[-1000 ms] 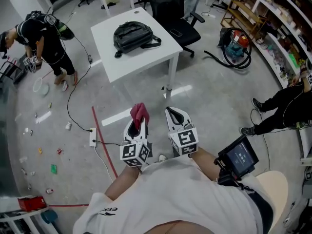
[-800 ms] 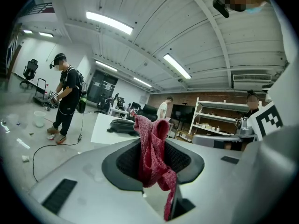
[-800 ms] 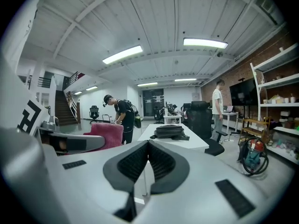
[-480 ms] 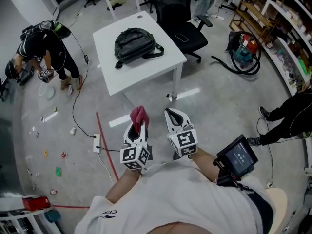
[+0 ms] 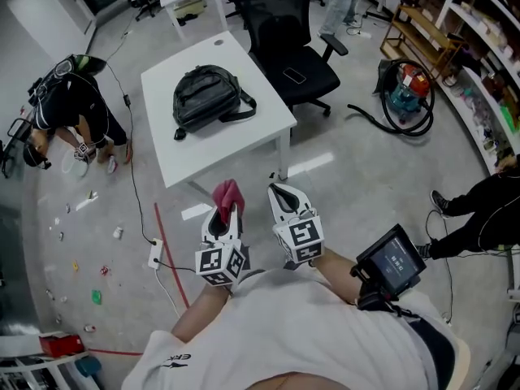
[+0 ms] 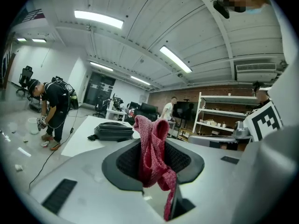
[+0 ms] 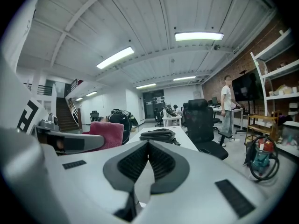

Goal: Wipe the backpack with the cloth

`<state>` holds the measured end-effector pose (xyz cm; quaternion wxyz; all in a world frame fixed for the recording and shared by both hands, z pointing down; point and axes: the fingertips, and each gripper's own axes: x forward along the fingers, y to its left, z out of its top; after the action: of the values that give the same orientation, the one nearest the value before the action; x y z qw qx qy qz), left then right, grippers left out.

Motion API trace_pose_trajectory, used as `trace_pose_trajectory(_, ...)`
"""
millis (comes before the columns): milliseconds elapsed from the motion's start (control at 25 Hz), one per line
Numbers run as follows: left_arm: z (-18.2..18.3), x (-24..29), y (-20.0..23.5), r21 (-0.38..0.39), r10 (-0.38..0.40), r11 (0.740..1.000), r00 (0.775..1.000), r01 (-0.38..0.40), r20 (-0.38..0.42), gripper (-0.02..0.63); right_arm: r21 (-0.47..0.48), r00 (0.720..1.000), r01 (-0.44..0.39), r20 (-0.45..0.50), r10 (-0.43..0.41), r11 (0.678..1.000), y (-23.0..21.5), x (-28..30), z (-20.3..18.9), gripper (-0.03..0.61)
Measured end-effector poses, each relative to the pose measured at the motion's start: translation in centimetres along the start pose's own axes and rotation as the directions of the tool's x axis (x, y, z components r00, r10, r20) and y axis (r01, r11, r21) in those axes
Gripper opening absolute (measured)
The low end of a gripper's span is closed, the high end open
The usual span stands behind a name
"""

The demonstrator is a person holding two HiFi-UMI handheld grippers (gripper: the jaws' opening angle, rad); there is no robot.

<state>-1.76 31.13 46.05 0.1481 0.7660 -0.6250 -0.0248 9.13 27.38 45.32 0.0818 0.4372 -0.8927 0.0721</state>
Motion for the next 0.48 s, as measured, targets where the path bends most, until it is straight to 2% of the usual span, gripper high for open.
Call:
trace_pose_trajectory(240, 0.4, 2.9, -1.3, 0.005, 0.005, 1.0, 1.0, -0.005, -0.006, 0.12, 0.006, 1.0, -0.02, -0.003, 0.02, 1.0, -2.8, 1.4, 0.6, 0.003)
trace_pose_trajectory(480, 1.4, 5.8, -0.1, 0.006, 0.018, 1.0, 1.0, -0.018, -0.003, 0.12, 0.013, 1.0, -0.025, -0.015, 0.025, 1.0, -4.4, 3.9, 1.0, 0.003)
